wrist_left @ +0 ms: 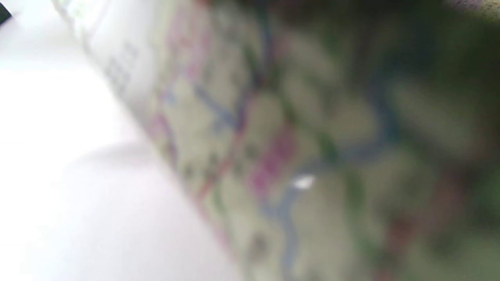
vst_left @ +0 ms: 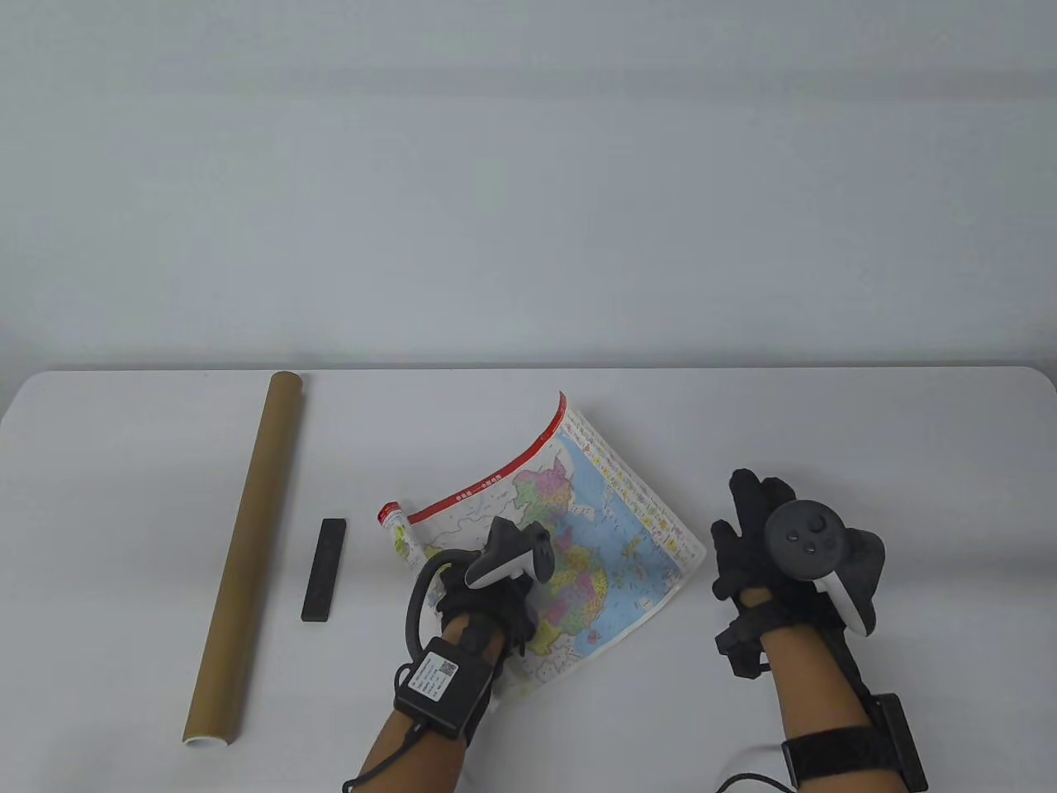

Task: Roll up map and store in mailing tube

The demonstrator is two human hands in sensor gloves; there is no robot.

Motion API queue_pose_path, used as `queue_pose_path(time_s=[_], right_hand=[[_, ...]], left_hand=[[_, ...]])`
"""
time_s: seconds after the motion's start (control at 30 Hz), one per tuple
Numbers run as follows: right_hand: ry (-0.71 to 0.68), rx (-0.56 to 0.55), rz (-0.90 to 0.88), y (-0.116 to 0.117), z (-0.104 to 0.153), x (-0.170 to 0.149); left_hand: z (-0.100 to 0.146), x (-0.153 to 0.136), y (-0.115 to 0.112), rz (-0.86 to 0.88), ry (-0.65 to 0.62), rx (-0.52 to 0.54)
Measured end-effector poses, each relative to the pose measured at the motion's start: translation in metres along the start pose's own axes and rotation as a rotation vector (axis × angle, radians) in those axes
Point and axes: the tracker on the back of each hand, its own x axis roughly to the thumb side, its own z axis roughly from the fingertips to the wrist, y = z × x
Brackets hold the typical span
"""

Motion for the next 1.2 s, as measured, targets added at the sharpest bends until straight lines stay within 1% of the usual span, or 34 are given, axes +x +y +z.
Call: queue_pose_path(time_s=[0.1,0.23,0.27,0.37,0.43,0.47,0.5,0.53,0.57,0.6,0.63,0.7,0.77,0.9,0.97,1.1,1.13,1.2], right_hand=[[-0.131,-0.017,-0.048,0.0,0.01,0.031],[-0.277,0.003,-0.059,0.012,0.024,0.062],[-0.299,0.023,-0.057,0.019,0.028,0.069],[-0.385,0.168,-0.097,0.046,0.036,0.084],[-0.417,0.219,-0.082,0.061,0.041,0.089],[-0.44,0.245,-0.062,0.07,0.043,0.09],[-0.447,0.263,-0.049,0.076,0.044,0.091],[-0.449,0.307,-0.031,0.085,0.044,0.091],[-0.451,0.336,-0.021,0.091,0.044,0.09],[-0.448,0.375,0.0,0.1,0.044,0.088],[-0.442,0.399,0.022,0.108,0.043,0.086],[-0.428,0.468,0.049,0.125,0.043,0.079],[-0.402,0.524,0.073,0.141,0.043,0.072],[-0.356,0.629,0.097,0.163,0.042,0.06],[-0.339,0.671,0.097,0.17,0.042,0.056],[-0.343,0.66,0.126,0.17,0.041,0.056],[-0.338,0.663,0.106,0.17,0.041,0.056],[-0.328,0.663,0.088,0.17,0.04,0.054]], left_hand=[[-0.001,-0.003,-0.002,0.051,-0.01,-0.013],[0.003,0.0,0.002,-0.007,0.03,0.064],[0.003,0.0,0.003,-0.016,0.036,0.064],[0.004,-0.001,0.001,0.02,0.062,0.067],[0.003,-0.003,0.0,0.015,0.079,0.042],[0.002,-0.006,-0.002,0.031,0.067,0.025],[0.001,-0.009,-0.003,0.05,0.063,0.017],[0.0,-0.012,-0.004,0.104,0.046,0.002],[0.001,-0.013,-0.005,0.132,0.045,0.017],[0.002,-0.014,-0.004,0.118,0.052,0.05],[0.003,-0.014,-0.003,0.094,0.062,0.061],[0.003,-0.015,-0.003,0.088,0.061,0.049],[0.003,-0.015,-0.003,0.084,0.071,0.073],[0.003,-0.017,-0.004,0.093,0.069,0.093],[0.004,-0.018,-0.004,0.099,0.063,0.102],[0.008,-0.025,-0.004,0.156,0.021,0.117],[0.012,-0.028,-0.005,0.196,0.012,0.15],[0.019,-0.033,-0.004,0.241,-0.038,0.178]])
